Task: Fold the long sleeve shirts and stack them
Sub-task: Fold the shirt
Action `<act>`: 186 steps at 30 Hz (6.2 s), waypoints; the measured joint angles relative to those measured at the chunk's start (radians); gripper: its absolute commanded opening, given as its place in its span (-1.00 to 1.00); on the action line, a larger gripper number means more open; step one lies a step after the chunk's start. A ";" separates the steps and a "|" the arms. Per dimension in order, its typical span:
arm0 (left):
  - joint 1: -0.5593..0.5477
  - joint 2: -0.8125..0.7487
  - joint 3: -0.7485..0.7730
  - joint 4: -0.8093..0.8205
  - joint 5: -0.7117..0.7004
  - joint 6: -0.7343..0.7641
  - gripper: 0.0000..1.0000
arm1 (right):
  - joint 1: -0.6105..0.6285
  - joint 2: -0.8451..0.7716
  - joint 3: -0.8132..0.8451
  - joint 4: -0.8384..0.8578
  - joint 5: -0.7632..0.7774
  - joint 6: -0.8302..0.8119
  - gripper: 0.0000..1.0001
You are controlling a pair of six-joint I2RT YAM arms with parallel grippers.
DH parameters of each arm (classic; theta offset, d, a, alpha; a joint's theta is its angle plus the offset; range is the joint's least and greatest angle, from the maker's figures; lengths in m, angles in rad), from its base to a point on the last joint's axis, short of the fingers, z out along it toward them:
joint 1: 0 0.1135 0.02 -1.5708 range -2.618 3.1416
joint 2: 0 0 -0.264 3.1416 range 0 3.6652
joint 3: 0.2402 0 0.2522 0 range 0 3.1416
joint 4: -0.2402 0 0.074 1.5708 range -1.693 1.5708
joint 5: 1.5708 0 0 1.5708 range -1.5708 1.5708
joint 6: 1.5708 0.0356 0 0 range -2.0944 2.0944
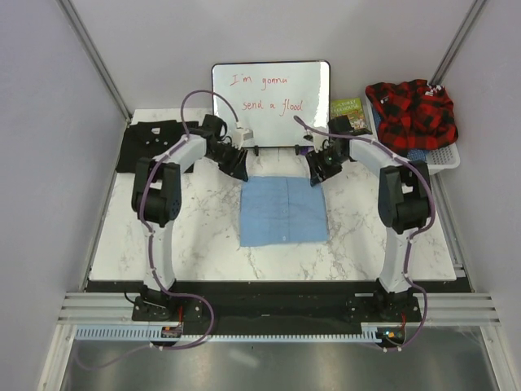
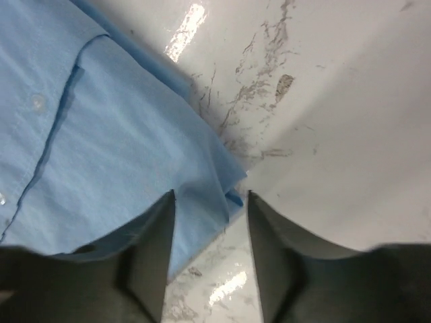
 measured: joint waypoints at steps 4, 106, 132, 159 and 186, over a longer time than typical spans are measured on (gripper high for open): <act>0.056 -0.177 -0.107 0.008 0.077 -0.085 0.99 | -0.028 -0.133 -0.006 -0.020 -0.023 0.017 0.88; 0.249 -0.922 -1.057 0.552 0.156 -0.808 0.99 | 0.337 -0.349 -0.366 -0.209 0.039 -0.512 -0.23; -0.198 -0.354 -0.910 1.080 -0.062 -1.263 0.36 | 0.126 -0.058 -0.128 -0.037 0.035 -0.039 -0.25; -0.191 -0.315 -0.729 0.745 -0.059 -1.129 -0.97 | 0.122 -0.060 -0.107 -0.037 -0.053 0.023 -0.07; -0.594 -0.220 -0.185 -0.246 -1.057 0.121 -0.97 | -0.237 -0.257 -0.062 -0.070 -0.270 0.139 -0.02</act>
